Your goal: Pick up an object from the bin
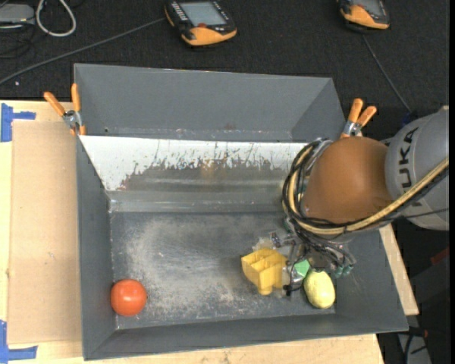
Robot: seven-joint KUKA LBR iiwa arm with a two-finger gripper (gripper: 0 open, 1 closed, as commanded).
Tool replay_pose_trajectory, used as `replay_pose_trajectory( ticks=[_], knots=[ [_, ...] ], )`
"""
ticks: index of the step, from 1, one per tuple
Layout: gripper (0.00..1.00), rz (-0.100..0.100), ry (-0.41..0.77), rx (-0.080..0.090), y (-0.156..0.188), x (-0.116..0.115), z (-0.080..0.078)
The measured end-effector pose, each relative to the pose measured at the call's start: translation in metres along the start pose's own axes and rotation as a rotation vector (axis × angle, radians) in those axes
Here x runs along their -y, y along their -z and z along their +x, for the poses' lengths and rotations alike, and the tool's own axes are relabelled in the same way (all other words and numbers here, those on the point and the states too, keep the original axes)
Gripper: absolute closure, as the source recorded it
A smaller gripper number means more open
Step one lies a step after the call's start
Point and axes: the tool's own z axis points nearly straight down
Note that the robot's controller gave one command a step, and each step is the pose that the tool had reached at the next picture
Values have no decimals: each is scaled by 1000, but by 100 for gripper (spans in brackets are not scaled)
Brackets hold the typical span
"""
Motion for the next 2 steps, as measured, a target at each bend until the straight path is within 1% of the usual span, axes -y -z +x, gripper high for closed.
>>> replay_pose_trajectory(
  ticks=[1, 2],
  knots=[
    [100, 0, -2, 1, 30, 0, 0],
    [100, 0, -4, 2, 51, -1, 0]
  ],
)
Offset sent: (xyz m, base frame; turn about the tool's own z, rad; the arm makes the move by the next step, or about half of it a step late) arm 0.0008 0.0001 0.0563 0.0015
